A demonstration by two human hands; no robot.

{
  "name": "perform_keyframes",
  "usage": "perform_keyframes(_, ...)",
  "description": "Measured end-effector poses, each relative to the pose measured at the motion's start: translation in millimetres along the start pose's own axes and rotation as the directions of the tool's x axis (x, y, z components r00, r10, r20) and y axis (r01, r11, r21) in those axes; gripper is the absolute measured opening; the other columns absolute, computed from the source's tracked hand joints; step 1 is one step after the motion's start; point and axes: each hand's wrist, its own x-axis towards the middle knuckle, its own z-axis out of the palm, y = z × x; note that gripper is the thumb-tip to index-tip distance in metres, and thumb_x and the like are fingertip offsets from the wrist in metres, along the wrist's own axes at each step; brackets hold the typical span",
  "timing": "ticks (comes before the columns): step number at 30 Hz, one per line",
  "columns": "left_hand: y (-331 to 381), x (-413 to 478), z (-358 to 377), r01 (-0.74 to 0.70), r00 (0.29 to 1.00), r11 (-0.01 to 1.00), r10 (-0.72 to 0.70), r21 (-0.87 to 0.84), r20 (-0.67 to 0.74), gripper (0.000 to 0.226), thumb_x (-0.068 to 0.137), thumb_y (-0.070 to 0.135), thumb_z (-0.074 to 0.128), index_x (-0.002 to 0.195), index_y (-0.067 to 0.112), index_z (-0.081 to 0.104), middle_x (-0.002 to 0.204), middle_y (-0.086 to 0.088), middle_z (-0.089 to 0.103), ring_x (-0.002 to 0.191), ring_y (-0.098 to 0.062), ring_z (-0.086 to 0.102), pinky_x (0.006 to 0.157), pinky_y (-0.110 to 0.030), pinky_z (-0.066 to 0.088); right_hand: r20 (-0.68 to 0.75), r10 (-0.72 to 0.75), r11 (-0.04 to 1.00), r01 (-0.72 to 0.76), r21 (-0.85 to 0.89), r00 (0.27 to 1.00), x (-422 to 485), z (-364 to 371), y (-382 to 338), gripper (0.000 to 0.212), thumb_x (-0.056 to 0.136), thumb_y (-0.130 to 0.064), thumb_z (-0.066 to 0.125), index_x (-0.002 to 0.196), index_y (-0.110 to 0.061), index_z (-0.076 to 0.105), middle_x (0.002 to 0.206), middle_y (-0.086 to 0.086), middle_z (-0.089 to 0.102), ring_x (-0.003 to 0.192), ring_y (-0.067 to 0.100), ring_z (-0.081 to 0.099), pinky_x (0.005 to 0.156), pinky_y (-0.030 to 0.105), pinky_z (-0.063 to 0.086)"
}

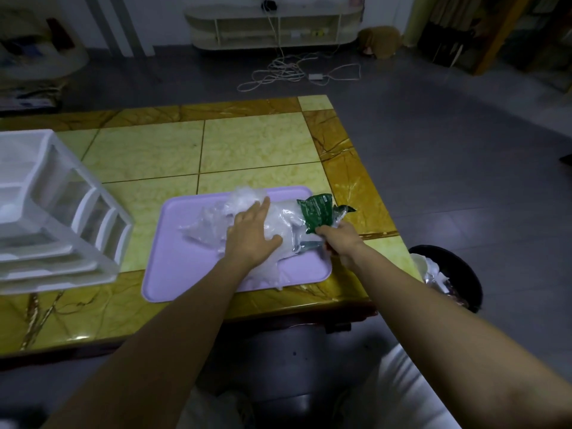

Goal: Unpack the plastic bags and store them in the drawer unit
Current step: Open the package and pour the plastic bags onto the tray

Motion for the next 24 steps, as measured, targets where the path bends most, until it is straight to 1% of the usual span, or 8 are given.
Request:
perform_keyframes(2,-1,2,2,0.025,0.998,0.998,-0.029,0.056,0.060,0.079,0.085,0.036,0.060,0.151,0.027,0.017,0.157,-0.002,0.021,0.141,-0.028,0.023,0.109,-0.047,0.027,0.010,0.013,1.000,-0.013,-0.011,1.000,0,0,3,0.025,0.091,-0.006,0.057,0.071,-0.014,0.045,0.055,0.006,0.045,0.033,0.011,0.038,0.034,0.015,0.027)
perform_keyframes(4,0,5,3,0.041,0.998,0.995,-0.044,0.095,0.033,0.070,0.085,0.031,0.062,0.146,0.021,0.029,0.150,-0.004,0.032,0.136,-0.027,0.030,0.104,-0.043,0.032,-0.053,-0.037,0.999,0.038,0.011,0.998,4,-1,6,0.026,0.090,-0.006,0.058,0.068,-0.015,0.048,0.055,0.004,0.046,0.031,0.007,0.038,0.033,0.015,0.027)
perform_keyframes(10,-3,9,0,0.117,0.992,0.987,-0.111,0.114,-0.055,0.048,0.083,0.014,0.058,0.129,0.010,0.043,0.129,-0.009,0.047,0.121,-0.029,0.043,0.090,-0.040,0.041,-0.275,-0.150,0.986,0.164,0.028,0.950,6,4,4,0.014,0.084,-0.013,0.056,0.071,-0.016,0.056,0.069,0.002,0.056,0.062,0.019,0.049,0.056,0.028,0.038)
perform_keyframes(13,-19,7,-2,0.118,0.978,0.974,-0.080,0.193,-0.194,0.039,0.078,0.000,0.049,0.117,0.004,0.049,0.118,-0.014,0.054,0.109,-0.032,0.050,0.082,-0.039,0.041,-0.453,-0.085,0.978,0.161,0.133,0.888,8,-16,-1,0.019,0.088,-0.018,0.052,0.070,-0.014,0.048,0.072,0.005,0.051,0.063,0.021,0.045,0.062,0.032,0.038)
perform_keyframes(16,-32,8,-5,0.062,0.974,0.994,-0.040,0.093,-0.223,0.052,0.075,0.000,0.052,0.127,0.008,0.051,0.124,-0.013,0.057,0.113,-0.033,0.051,0.091,-0.039,0.040,-0.349,-0.013,0.965,0.104,0.241,0.937,11,-40,-3,0.021,0.087,-0.019,0.056,0.070,-0.017,0.043,0.064,0.003,0.047,0.050,0.017,0.040,0.047,0.027,0.034)
perform_keyframes(18,-30,8,-6,-0.011,0.982,0.996,0.028,0.091,-0.189,0.066,0.076,0.009,0.058,0.140,0.015,0.043,0.136,-0.009,0.053,0.123,-0.030,0.048,0.100,-0.040,0.038,-0.248,0.032,0.918,0.070,0.390,0.968,13,-44,-2,0.018,0.089,-0.019,0.060,0.079,-0.015,0.046,0.059,0.002,0.047,0.042,0.013,0.039,0.036,0.020,0.030)
perform_keyframes(22,-16,6,-8,0.030,0.986,0.996,-0.016,0.080,-0.166,0.074,0.082,0.037,0.061,0.148,0.026,0.029,0.151,-0.005,0.036,0.136,-0.029,0.033,0.108,-0.042,0.030,-0.188,0.084,0.825,0.038,0.564,0.979,14,-39,-2,0.032,0.088,-0.029,0.066,0.109,-0.012,0.048,0.054,0.001,0.054,0.037,0.009,0.045,0.036,0.018,0.036)
perform_keyframes(24,-14,4,-8,0.066,0.982,0.995,-0.052,0.075,-0.180,0.070,0.084,0.044,0.058,0.147,0.028,0.033,0.154,-0.003,0.030,0.139,-0.028,0.027,0.109,-0.042,0.027,-0.182,0.124,0.796,0.012,0.606,0.975,12,-37,-2,0.027,0.089,-0.029,0.066,0.104,-0.012,0.050,0.057,0.001,0.054,0.035,0.006,0.046,0.035,0.016,0.040)
